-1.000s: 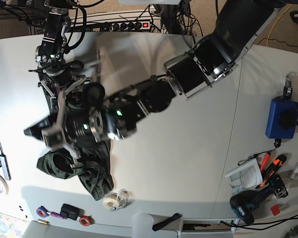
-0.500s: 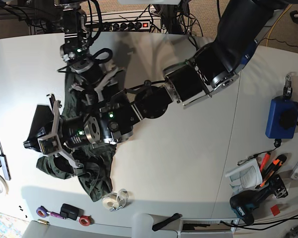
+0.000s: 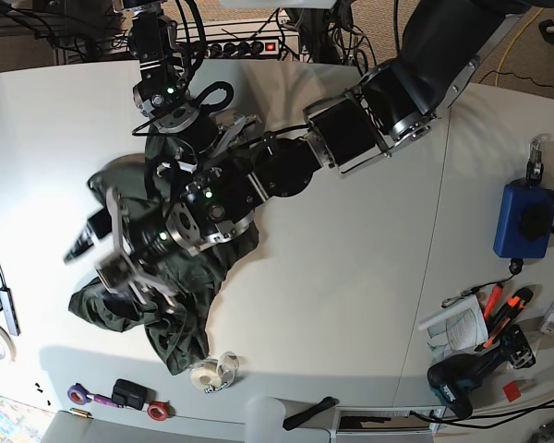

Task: Layout the t-shirt on the table in an organized manner, then fold the t-shirt properly
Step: 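Grasp the t-shirt with both grippers and lift it off the table, then open the left gripper and withdraw it from the t-shirt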

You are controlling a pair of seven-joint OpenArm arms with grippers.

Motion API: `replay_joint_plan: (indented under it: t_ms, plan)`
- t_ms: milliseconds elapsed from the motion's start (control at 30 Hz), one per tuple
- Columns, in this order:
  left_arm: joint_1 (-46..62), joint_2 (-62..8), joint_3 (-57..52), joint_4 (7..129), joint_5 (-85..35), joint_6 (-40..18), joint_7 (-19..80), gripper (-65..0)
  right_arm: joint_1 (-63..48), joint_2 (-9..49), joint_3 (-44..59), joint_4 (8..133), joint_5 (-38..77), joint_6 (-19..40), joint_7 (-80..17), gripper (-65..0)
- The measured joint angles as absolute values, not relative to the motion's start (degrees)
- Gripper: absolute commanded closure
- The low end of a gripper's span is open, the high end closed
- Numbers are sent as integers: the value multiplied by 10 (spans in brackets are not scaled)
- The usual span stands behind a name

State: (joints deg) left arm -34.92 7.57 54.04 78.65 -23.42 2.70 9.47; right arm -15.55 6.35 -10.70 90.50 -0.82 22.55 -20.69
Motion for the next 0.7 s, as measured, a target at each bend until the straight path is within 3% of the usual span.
replay_joint_plan:
  t_ms: [233,367,567,700]
  plan:
    - [-349,76,539,787,-181,49,151,-335,-146,63,-108,914,-12,236,-237,-324]
    - [-349,56,540,788,-177,41,155,-335,-141,56,-118,997,-6,241,-447,-324]
    - [-343,-11,539,819,-163,45,172,-335,-171,59,-124,1104,-27,268,-568,-324]
    - [-343,-50,539,857,-152,45,177,-335,-176,66,-124,1153,-46,271,-596,-324]
